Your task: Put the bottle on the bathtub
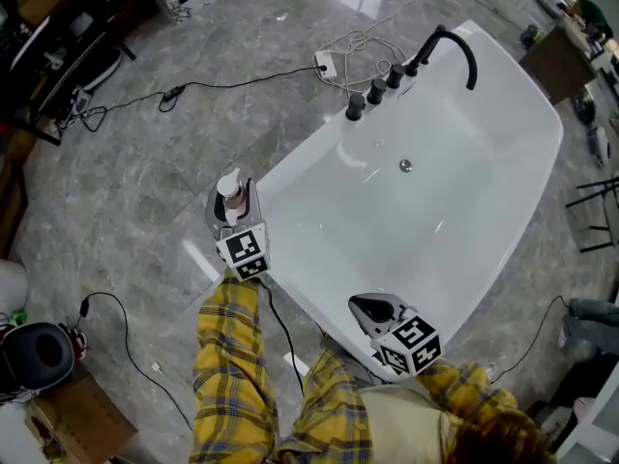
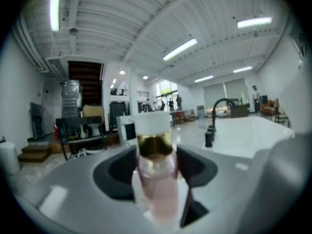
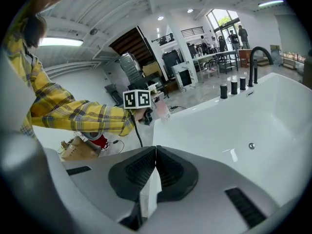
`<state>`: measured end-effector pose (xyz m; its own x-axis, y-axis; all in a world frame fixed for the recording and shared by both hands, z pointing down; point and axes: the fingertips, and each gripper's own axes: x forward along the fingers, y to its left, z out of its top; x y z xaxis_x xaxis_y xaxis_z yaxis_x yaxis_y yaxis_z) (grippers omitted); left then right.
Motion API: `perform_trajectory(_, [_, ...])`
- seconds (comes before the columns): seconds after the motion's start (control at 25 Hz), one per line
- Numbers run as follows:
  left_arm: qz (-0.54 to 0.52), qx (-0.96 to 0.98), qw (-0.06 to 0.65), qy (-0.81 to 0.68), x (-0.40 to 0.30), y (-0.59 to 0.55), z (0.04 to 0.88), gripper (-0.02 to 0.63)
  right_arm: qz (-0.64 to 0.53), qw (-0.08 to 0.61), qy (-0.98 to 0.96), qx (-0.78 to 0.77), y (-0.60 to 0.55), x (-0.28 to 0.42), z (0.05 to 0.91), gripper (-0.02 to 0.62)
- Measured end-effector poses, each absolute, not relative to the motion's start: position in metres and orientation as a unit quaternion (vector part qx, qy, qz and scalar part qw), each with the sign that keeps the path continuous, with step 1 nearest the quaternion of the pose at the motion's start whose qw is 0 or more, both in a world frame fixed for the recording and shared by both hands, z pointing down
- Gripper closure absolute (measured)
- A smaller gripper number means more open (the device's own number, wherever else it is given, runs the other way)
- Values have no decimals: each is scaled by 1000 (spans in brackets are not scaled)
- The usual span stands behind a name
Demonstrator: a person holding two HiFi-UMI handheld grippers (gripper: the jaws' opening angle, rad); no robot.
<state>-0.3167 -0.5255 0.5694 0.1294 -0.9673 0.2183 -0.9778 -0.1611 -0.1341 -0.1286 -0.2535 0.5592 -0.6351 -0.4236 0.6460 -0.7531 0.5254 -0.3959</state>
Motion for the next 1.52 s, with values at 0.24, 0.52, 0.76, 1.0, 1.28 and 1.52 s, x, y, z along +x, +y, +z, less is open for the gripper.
perform_trajectory(0.24, [142, 749, 27, -646, -321, -503, 570, 342, 326, 228, -847, 353, -247, -130, 547, 581])
perform_trajectory(0.52, [137, 740, 30, -658, -323, -461, 550, 344, 321, 208, -853, 354, -233, -120, 532, 581])
perform_trajectory(0.76, [154, 760, 17, -631, -293, -407, 522, 351, 316, 189, -860, 353, -219, -101, 522, 581])
perform_trajectory(1.0, [121, 794, 75, -591, -252, -349, 493, 451, 301, 173, -867, 357, -208, -79, 508, 581])
perform_trajectory(1.28, [111, 804, 120, -571, -203, -287, 468, 488, 294, 150, -871, 364, -205, -55, 496, 581])
perform_trajectory(1.52, [93, 806, 155, -564, -178, -246, 452, 489, 283, 135, -876, 368, -201, -41, 482, 581])
